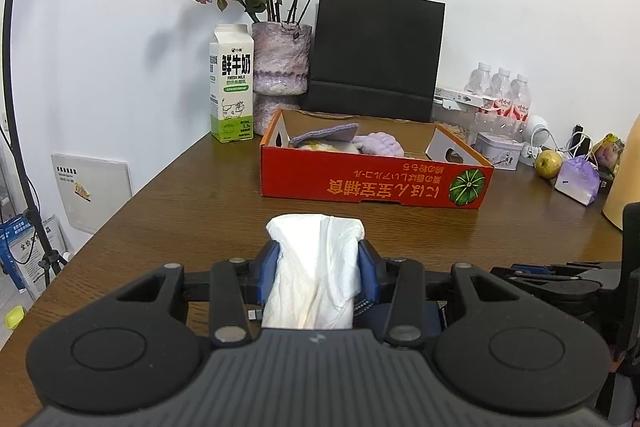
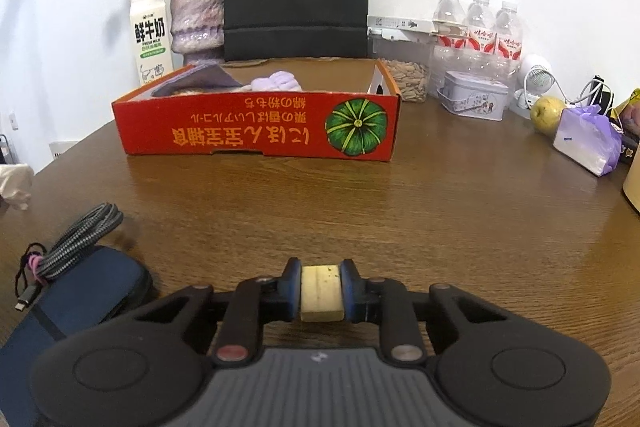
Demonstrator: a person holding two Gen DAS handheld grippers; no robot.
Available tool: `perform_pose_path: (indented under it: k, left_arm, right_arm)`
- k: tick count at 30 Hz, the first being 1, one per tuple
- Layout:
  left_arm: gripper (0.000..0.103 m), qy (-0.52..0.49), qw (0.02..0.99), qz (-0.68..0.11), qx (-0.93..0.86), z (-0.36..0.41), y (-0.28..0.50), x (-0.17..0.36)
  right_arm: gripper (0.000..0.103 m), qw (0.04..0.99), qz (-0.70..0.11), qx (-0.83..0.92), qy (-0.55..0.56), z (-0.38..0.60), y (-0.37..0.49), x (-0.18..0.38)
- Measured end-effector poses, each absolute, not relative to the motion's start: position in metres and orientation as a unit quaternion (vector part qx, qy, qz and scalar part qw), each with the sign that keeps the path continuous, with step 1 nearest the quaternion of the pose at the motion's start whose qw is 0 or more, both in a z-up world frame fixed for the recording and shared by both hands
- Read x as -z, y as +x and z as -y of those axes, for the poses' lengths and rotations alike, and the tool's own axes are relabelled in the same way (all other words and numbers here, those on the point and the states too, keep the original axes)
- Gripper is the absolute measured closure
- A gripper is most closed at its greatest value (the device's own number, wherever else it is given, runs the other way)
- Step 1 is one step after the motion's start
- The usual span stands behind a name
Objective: Organize objects
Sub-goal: 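Grasp the small beige block with the right gripper while the left lifts the tissue packet, then carry the tissue packet and beige block toward the box with both grippers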
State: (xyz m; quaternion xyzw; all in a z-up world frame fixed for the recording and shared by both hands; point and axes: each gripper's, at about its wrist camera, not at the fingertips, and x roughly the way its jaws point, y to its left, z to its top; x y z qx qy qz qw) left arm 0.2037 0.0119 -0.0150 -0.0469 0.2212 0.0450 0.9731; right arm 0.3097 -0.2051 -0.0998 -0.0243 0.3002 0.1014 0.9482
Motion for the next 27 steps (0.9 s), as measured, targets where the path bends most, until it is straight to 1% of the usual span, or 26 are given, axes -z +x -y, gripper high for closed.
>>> perform_pose_path:
  k: [10,27]
  left_arm:
    - [0.061,-0.042,0.974,-0.219,-0.045,-0.005,0.211,0.01]
    - [0.061,-0.039,0.977,-0.206,-0.035,0.004,0.236,-0.007]
  right_arm:
    - [0.083,0.956,-0.269,-0.113,-0.035,0.201,0.3,0.093]
    - [0.083,0.966,-0.219,-0.137,-0.03,0.193,0.302,0.057]
